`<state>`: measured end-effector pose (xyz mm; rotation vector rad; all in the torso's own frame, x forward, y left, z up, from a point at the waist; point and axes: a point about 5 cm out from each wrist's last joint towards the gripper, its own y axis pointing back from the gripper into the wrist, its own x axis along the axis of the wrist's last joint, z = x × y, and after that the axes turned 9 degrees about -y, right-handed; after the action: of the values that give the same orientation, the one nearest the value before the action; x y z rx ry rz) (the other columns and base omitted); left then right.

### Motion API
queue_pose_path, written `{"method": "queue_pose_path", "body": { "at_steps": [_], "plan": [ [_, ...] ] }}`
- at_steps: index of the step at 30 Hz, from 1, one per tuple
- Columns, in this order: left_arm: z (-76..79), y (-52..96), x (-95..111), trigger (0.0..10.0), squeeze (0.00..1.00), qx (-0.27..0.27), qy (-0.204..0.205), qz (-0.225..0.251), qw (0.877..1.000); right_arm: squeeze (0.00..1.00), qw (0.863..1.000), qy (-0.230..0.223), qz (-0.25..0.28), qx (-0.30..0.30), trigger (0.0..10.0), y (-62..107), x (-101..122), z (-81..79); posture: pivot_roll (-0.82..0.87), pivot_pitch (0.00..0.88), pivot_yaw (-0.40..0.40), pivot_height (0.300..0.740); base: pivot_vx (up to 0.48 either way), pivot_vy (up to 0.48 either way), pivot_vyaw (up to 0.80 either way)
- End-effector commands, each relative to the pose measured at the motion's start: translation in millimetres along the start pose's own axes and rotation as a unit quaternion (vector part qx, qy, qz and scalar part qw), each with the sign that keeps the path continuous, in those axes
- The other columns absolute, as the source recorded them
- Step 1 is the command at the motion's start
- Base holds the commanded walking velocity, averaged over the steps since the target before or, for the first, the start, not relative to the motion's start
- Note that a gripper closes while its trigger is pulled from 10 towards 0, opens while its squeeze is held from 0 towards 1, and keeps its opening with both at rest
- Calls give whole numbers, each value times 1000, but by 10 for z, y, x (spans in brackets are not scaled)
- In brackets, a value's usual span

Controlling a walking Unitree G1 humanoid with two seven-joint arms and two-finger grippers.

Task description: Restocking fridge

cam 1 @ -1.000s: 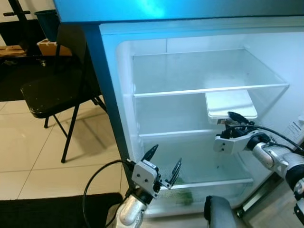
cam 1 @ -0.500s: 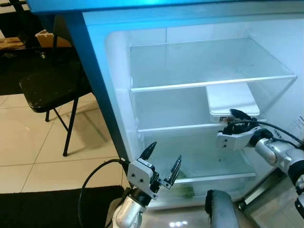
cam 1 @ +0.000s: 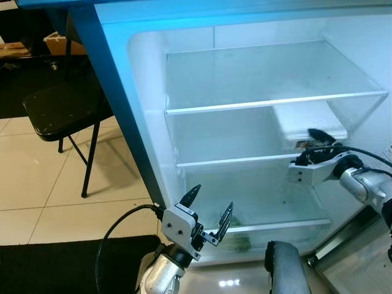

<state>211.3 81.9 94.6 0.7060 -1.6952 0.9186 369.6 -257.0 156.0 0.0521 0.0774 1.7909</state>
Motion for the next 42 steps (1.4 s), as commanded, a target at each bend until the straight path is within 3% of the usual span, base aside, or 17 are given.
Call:
{"method": "queue_pose_path", "body": {
  "at_steps": [1, 2, 3, 4, 5, 12, 18, 25, 27, 30, 32, 35, 38, 39, 40, 41, 42],
  "plan": [
    [3, 32, -9, 10000, 0, -6, -1, -9, 1000, 722, 1000, 17, -7, -1, 10000, 8, -46, 36, 102, 145, 6, 430, 0, 0, 0],
    [5, 29, -10, 10000, 0, -7, -1, -9, 1000, 588, 1000, 17, -11, -3, 10000, 12, -63, 46, 100, 142, 5, 430, 0, 0, 0],
    [7, 25, -12, 10000, 0, -8, -1, -9, 1000, 196, 1000, 19, -17, -4, 10000, 17, -82, 56, 100, 140, 5, 430, 0, 0, 0],
    [7, 25, -12, 10000, 0, -8, -1, -9, 1000, 196, 1000, 19, -17, -4, 10000, 17, -82, 56, 100, 140, 5, 430, 0, 0, 0],
    [8, 23, -12, 10000, 0, -9, 0, -9, 1000, 0, 1000, 19, -20, -5, 10000, 20, -93, 62, 100, 140, 5, 430, 0, 0, 0],
    [-5, -74, -23, 10000, 0, -12, -3, -7, 1000, 0, 999, -14, -34, -2, 10000, 78, -180, 69, 88, 102, -1, 430, 0, 0, 0],
    [-5, -131, -37, 10000, 0, -14, -2, -4, 1000, 0, 996, -72, -27, 44, 10000, 140, -172, -60, 76, 79, -2, 430, 0, 0, 0],
    [-14, -236, -45, 10000, 0, -18, -4, 5, 1000, 0, 979, -183, -8, 93, 10000, 182, -71, -223, 62, 36, -3, 430, 0, 0, 0],
    [-29, -279, -55, 10000, 0, -18, -5, 8, 1000, 0, 960, -259, -9, 103, 10000, 204, -61, -255, 55, 17, -5, 430, 0, 0, 0],
    [-34, -296, -62, 10000, 0, -18, -6, 9, 1000, 0, 953, -284, -8, 104, 10000, 213, -62, -258, 54, 14, -5, 430, 0, 0, 0],
    [-41, -326, -78, 10000, 0, -17, -5, 9, 1000, 0, 926, -362, -5, 111, 10000, 264, -66, -318, 46, 0, -5, 430, 0, 0, 0],
    [-38, -339, -85, 10000, 0, -18, -4, 10, 1000, 0, 912, -396, -3, 110, 10000, 293, -61, -360, 48, 0, -6, 430, 0, 0, 0],
    [-34, -380, -104, 10000, 0, -20, -2, 12, 1000, 0, 852, -510, 7, 116, 10000, 362, 6, -524, 39, 0, -4, 430, 0, 0, 0],
    [-34, -380, -104, 10000, 0, -20, -2, 12, 1000, 0, 852, -510, 7, 116, 10000, 362, 6, -524, 39, 0, -4, 430, 0, 0, 0],
    [-32, -388, -113, 10000, 0, -22, -2, 12, 1000, 0, 835, -538, 5, 115, 10000, 388, 30, -595, 37, 0, -2, 430, 0, 0, 0],
    [-32, -388, -113, 10000, 0, -22, -2, 12, 1000, 0, 835, -538, 5, 115, 10000, 388, 30, -595, 37, 0, -2, 430, 0, 0, 0],
    [-29, -392, -122, 10000, 0, -23, -2, 13, 1000, 0, 817, -564, 6, 118, 10000, 416, 53, -659, 37, 0, -2, 430, 0, 0, 0]
  ]
}}
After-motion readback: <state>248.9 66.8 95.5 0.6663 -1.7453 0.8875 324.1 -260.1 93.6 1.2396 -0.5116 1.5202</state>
